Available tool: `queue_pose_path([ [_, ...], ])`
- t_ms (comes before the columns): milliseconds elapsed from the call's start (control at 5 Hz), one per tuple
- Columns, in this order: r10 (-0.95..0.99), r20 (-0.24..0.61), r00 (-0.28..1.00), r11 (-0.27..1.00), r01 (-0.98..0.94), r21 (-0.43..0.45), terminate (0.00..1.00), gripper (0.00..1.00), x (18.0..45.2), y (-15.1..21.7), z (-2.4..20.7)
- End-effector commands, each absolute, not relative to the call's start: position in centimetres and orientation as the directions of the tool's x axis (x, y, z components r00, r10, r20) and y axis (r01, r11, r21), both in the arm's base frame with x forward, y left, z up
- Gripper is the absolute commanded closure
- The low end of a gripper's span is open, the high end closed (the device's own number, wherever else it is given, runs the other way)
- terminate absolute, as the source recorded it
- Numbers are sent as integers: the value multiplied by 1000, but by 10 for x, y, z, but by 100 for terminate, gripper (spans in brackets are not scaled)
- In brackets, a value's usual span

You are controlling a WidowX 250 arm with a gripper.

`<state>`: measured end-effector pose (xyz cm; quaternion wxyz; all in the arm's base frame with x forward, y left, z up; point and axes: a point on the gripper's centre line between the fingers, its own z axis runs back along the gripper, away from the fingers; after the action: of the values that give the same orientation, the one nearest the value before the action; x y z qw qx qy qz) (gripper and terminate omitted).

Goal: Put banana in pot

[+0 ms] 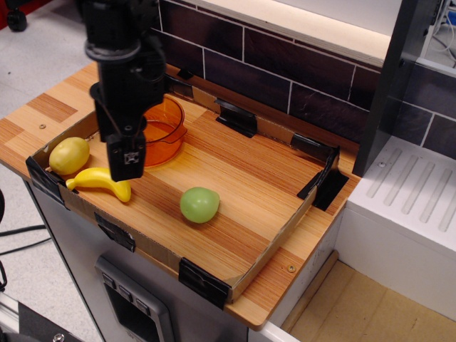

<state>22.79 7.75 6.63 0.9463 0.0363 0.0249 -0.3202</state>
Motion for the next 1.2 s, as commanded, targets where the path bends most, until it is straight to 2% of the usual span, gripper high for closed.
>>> queue_pose_path([
  [0, -547, -28, 837, 829, 546, 123, 0, 0, 234, 103, 65],
  [600, -553, -62, 831, 818, 555, 152, 0, 0, 245, 113, 36],
  [1000, -580, -66, 812, 796, 582, 169, 0, 0, 244, 115, 29],
])
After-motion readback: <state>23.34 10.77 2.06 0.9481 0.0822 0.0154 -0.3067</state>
